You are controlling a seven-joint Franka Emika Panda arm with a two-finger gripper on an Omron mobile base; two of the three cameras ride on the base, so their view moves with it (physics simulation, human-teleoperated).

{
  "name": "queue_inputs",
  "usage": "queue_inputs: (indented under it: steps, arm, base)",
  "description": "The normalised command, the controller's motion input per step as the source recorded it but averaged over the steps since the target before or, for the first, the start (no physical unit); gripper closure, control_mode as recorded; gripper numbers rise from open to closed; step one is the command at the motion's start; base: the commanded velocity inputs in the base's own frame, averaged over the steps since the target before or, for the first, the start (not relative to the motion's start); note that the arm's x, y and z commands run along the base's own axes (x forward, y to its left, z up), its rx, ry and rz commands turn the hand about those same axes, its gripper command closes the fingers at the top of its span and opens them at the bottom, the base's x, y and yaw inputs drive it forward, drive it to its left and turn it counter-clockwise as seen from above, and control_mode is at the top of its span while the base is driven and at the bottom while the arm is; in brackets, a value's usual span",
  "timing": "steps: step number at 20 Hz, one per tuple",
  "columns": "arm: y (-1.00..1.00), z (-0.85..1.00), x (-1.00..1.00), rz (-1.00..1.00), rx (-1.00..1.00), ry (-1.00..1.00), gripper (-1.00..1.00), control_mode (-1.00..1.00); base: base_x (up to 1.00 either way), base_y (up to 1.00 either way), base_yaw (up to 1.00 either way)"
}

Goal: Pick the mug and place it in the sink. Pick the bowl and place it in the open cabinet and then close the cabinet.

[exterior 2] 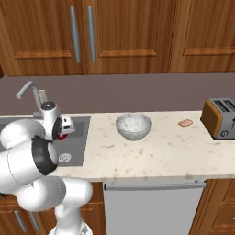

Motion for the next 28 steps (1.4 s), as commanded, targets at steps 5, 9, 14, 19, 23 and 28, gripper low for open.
queue_inputs:
  steps: [5, 9, 14, 19, 23, 28]
  arm:
    - [0.35, 0.00, 0.00, 0.09, 0.00, 0.00, 1.00, -1.00]
    - [0.36, 0.00, 0.00, 0.12, 0.00, 0.00, 1.00, -1.00]
    - [0.36, 0.00, 0.00, 0.16, 0.00, 0.01, 1.00, -1.00]
    - [0.22, 0.00, -0.07, 0.17, 0.00, 0.00, 1.00, -1.00]
    - [0.19, 0.00, -0.24, 0.17, 0.00, -0.01, 1.00, -1.00]
    - [0.25, 0.00, -0.16, 0.14, 0.00, 0.00, 1.00, -1.00]
  base:
    - [0.00, 0.00, 0.00]
    - [0.00, 0.00, 0.00]
    - [0.00, 0.00, 0.00]
    - [0.00, 0.00, 0.00]
    - [0.00, 0.00, 0.00]
    - [0.00, 0.00, 0.00]
